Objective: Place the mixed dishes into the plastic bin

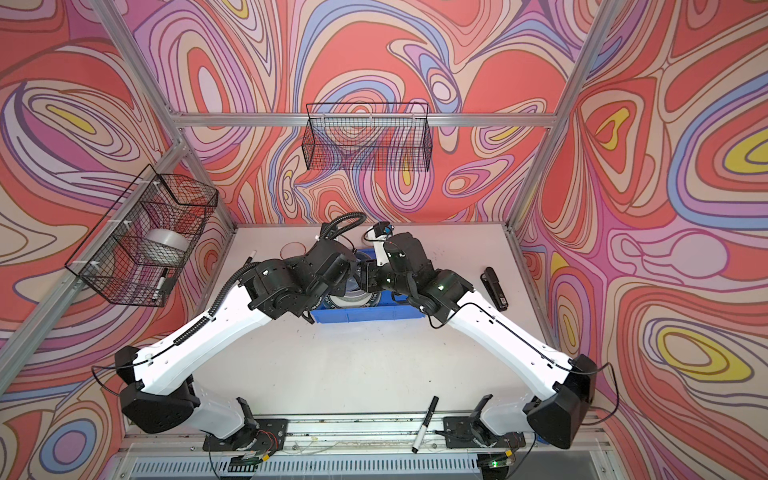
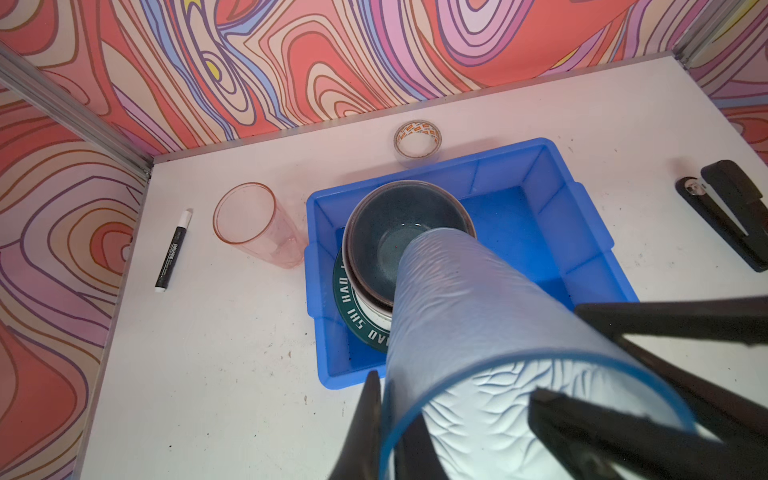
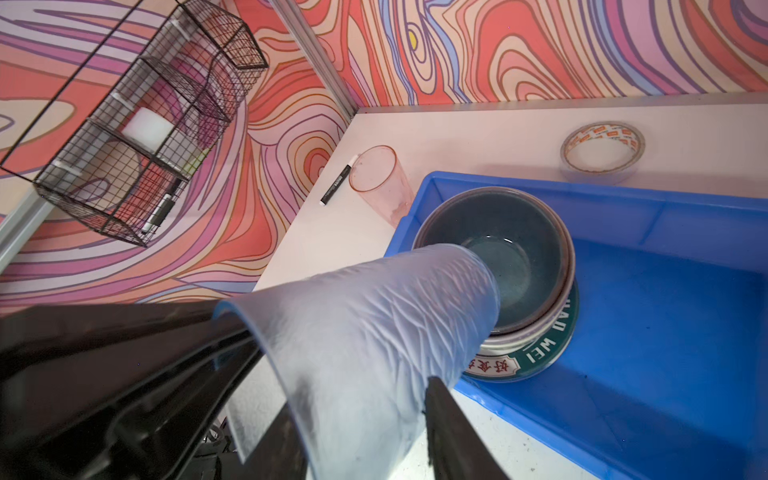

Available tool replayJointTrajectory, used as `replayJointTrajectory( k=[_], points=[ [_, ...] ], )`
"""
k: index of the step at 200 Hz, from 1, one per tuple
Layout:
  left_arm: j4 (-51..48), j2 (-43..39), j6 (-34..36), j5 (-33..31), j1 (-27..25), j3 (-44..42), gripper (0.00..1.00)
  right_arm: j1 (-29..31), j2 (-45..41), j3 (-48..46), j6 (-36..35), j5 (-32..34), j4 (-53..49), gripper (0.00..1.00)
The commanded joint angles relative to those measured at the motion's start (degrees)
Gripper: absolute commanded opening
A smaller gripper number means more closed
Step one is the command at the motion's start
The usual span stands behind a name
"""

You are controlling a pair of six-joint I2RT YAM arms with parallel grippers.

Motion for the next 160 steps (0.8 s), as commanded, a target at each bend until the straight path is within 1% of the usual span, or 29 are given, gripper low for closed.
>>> replayJointTrajectory(
  k=[1, 24, 41, 73, 115, 138, 160],
  points=[
    [2.70, 0.26, 0.65, -1.34, -0.58, 1.70, 0.00, 0.37, 0.95, 1.93, 0.03, 2.66, -0.16, 0.41],
    [3.73, 0.12, 1.52, -0.59, -0.73, 1.38, 0.00, 0.37, 1.01, 1.72, 0.11, 3.98, -0.42, 0.33],
    [4.93, -0.12, 2.21, 0.63, -0.83, 0.81, 0.00, 0.37, 0.80, 1.33, 0.29, 4.31, -0.07, 0.25],
    [7.34, -1.11, 2.08, 3.03, -0.87, -1.36, 0.03, 0.37, 0.80, 1.02, 0.78, 4.68, 0.40, 0.12],
    [8.69, -2.61, 1.18, 5.88, -0.83, -2.98, 0.07, 0.31, 0.69, 0.57, 1.06, 4.92, 0.56, 0.03],
    [8.75, -3.38, 0.51, 7.24, -0.85, -3.90, 0.14, 0.32, -0.02, 0.10, 1.12, 5.53, 0.39, 0.00],
    [8.99, -4.26, -0.02, 8.62, -0.81, -4.98, 0.18, 0.32, -0.76, -0.17, 1.10, 6.07, -0.03, 0.00]
  ],
)
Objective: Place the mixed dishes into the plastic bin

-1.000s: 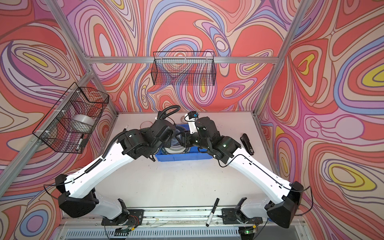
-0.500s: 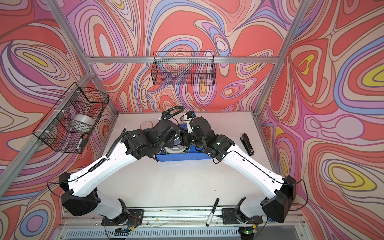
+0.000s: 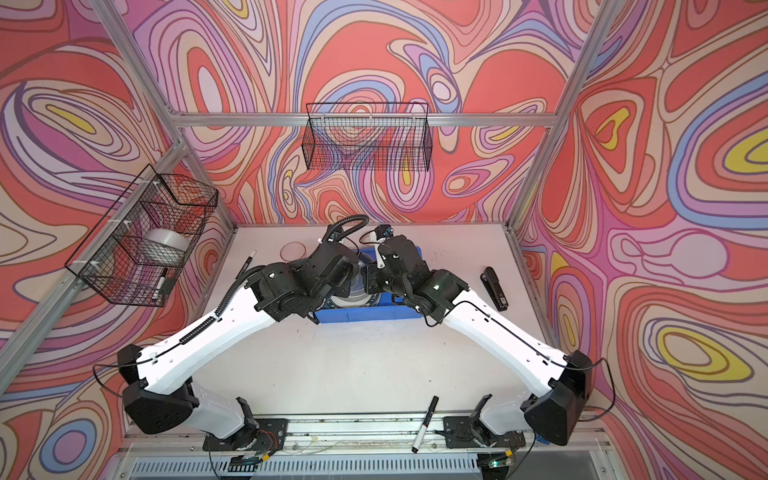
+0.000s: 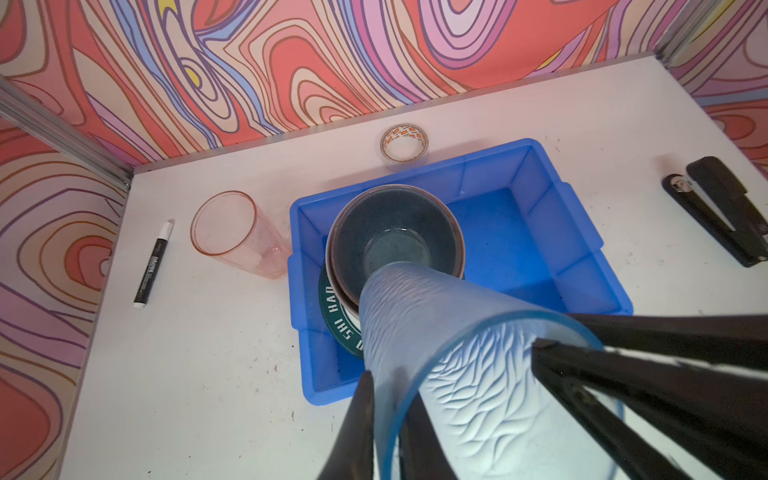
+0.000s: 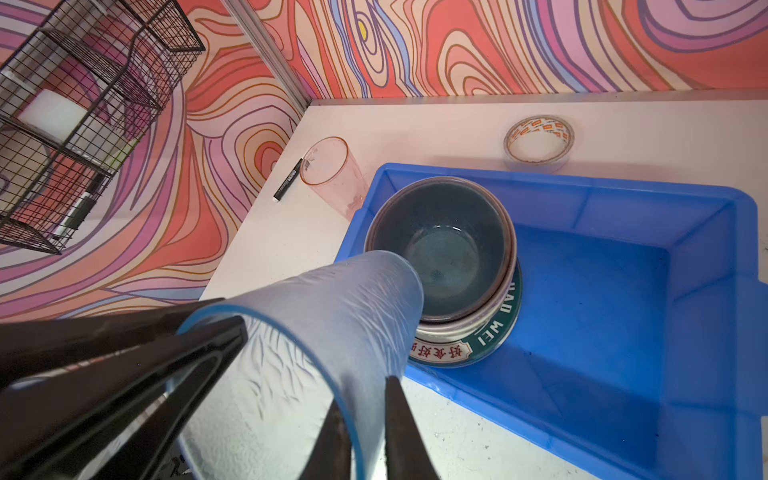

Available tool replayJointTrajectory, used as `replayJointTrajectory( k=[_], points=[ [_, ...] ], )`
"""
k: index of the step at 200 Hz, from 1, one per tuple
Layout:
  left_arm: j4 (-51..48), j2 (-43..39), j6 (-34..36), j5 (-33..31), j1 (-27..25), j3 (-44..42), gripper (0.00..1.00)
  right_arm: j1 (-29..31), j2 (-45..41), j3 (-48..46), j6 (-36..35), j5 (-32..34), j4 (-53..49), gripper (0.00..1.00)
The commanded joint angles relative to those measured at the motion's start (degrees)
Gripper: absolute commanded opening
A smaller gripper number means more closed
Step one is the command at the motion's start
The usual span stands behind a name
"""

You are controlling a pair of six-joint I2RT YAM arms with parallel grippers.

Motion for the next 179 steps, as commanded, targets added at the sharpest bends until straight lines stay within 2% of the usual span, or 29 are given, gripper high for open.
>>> replayJointTrajectory(
  k=[1, 41, 103, 146, 179],
  points=[
    [2.78, -3.15, -1.77, 6.25, -0.82, -0.82, 0.18, -0.35, -1.49, -0.26, 1.57, -0.45, 3.54, 0.00],
    [2.17, -4.06, -2.39, 7.17, -0.88, -2.55, 0.25, -0.34, -2.34, -0.56, 1.56, -0.26, 2.93, 0.00],
    [-0.33, -6.89, -4.59, 13.11, -0.83, -4.17, 0.35, -0.35, -3.04, -0.83, 1.12, -0.91, 1.25, 0.00],
    [1.07, -12.02, -5.36, 17.91, -0.77, -7.87, 0.40, -0.37, -3.80, -1.53, 0.38, -0.58, -0.54, 0.00],
    [4.02, -17.27, -5.21, 21.39, -0.69, -11.03, 0.46, -0.38, -3.49, 0.51, -2.47, 2.36, -5.71, 0.00]
  ],
)
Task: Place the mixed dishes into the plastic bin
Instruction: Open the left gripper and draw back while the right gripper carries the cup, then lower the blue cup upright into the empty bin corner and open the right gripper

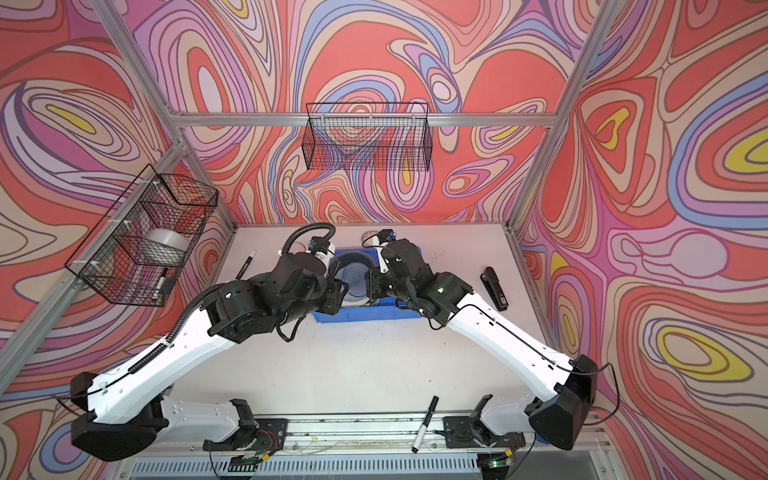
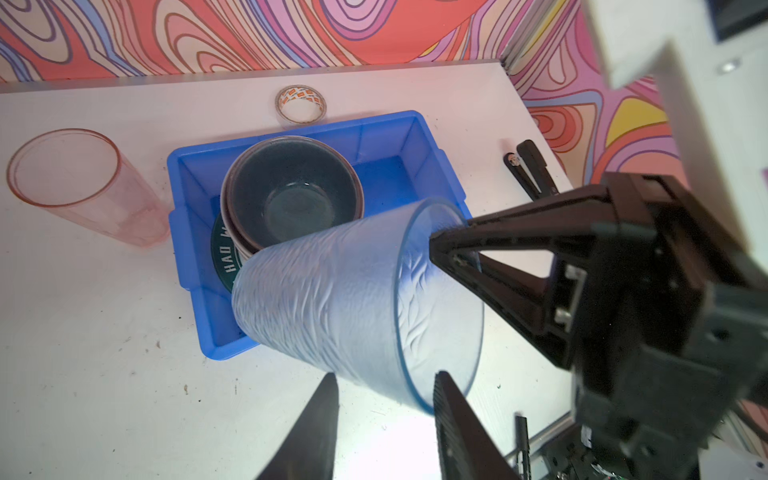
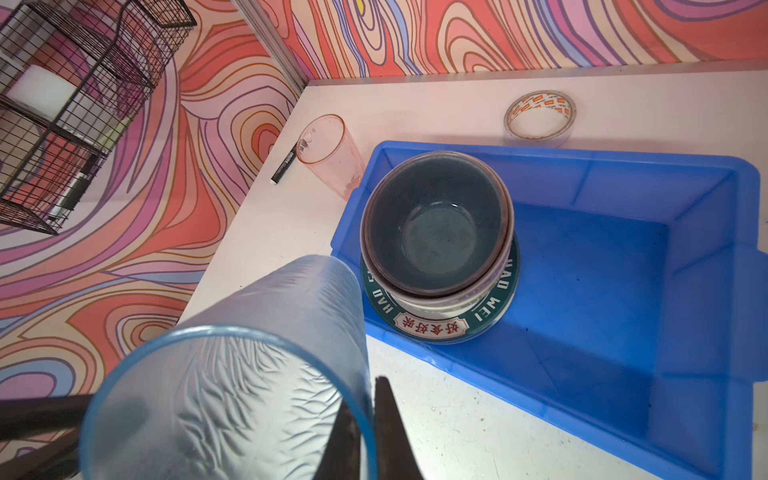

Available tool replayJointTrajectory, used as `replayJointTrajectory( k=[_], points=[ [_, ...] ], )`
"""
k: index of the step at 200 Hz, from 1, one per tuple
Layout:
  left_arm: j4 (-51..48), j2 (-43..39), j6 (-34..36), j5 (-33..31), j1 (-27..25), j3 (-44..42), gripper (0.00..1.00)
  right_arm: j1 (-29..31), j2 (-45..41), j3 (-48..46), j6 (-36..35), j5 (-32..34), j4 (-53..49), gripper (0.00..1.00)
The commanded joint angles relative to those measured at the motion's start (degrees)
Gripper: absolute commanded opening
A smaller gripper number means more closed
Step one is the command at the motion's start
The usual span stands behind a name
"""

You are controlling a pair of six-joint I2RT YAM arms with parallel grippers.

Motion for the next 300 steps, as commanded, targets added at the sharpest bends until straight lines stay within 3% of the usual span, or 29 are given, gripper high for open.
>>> replayJointTrajectory(
  k=[1, 50, 94, 149, 300],
  points=[
    [0.77, -4.23, -0.81, 3.58, -0.22, -2.05, 0.46, -0.40, -1.47, 2.03, -2.41, 3.33, -3.30, 0.00],
    [-0.12, -12.48, -1.42, 3.18, 1.81, -9.09, 0.59, -2.00, -0.89, 9.46, -8.75, 11.71, -15.25, 0.00],
    [-0.24, -17.65, -2.93, 9.78, 12.27, -16.08, 0.59, -8.11, 1.94, 13.55, -13.41, 11.77, -20.12, 0.00],
    [-0.32, -17.32, -2.00, 10.78, 17.47, -20.12, 0.59, -18.66, 6.78, 12.87, -17.42, 7.02, -17.61, 0.00],
    [-1.89, -17.87, -1.30, 10.21, 21.56, -24.83, 0.61, -25.01, 30.33, 18.93, -18.54, 7.02, -7.98, 0.00]
  ],
)
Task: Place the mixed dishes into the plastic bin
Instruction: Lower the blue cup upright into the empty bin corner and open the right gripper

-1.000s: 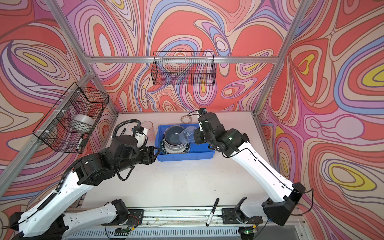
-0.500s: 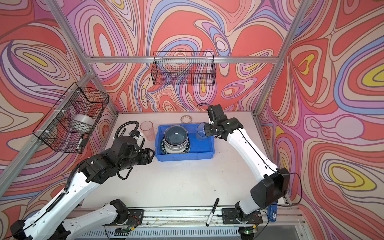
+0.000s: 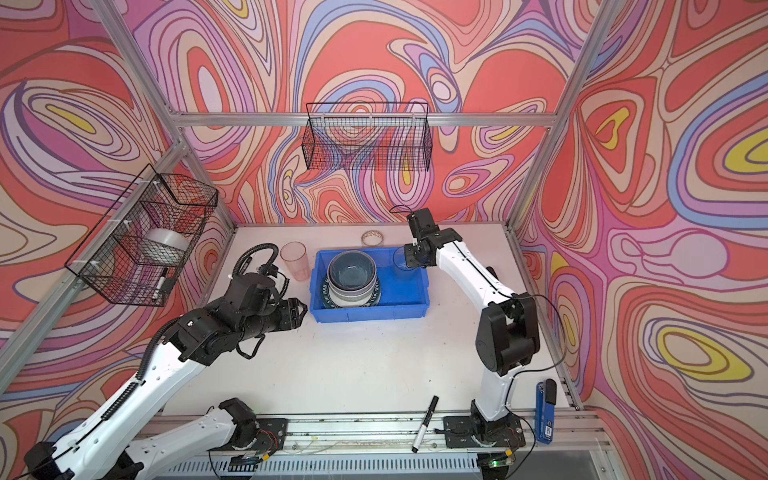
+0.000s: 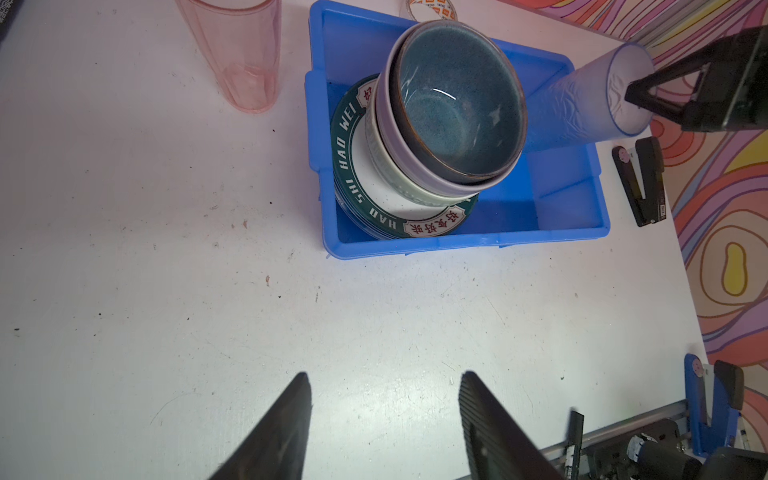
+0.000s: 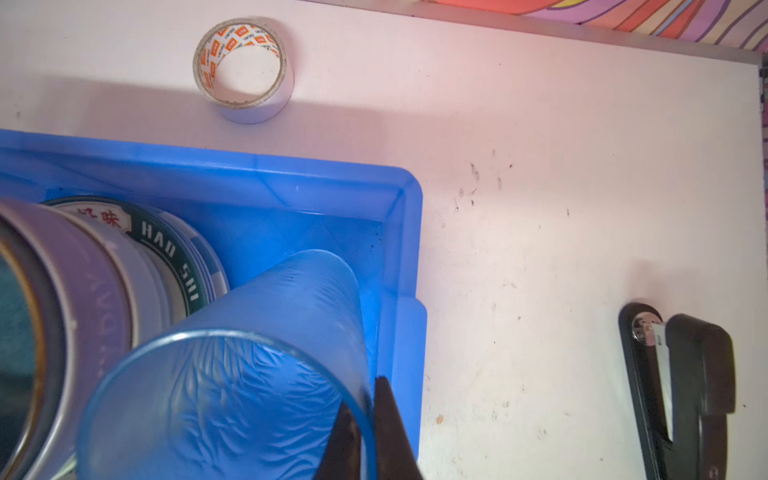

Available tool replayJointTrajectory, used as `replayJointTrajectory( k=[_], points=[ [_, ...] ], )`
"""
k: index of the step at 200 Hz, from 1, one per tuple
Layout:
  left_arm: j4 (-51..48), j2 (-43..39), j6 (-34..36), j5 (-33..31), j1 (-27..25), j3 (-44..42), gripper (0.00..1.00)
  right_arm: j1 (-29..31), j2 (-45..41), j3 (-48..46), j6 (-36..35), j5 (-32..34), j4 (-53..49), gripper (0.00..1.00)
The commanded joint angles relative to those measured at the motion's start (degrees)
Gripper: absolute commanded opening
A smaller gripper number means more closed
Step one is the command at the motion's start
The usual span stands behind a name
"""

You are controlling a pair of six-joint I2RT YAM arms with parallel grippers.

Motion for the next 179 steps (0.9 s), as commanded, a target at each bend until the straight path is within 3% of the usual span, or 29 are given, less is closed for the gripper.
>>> replayJointTrajectory(
  k=[1, 141, 179],
  points=[
    [-1.73, -0.48, 0.38, -0.88, 0.64, -0.56, 0.61, -0.82, 2.19, 2.93, -0.10, 0.17, 2.96, 0.00],
    [-2.87, 0.94, 0.68, -1.96, 1.72, -1.01, 0.60, -2.54, 9.47, 8.09, 1.14, 4.28, 2.93, 0.00],
    [-3.04, 1.82, 0.24, -2.00, 2.16, -0.11, 0.59, -3.05, 10.30, 8.79, 1.47, 4.08, 2.76, 0.11]
  ],
)
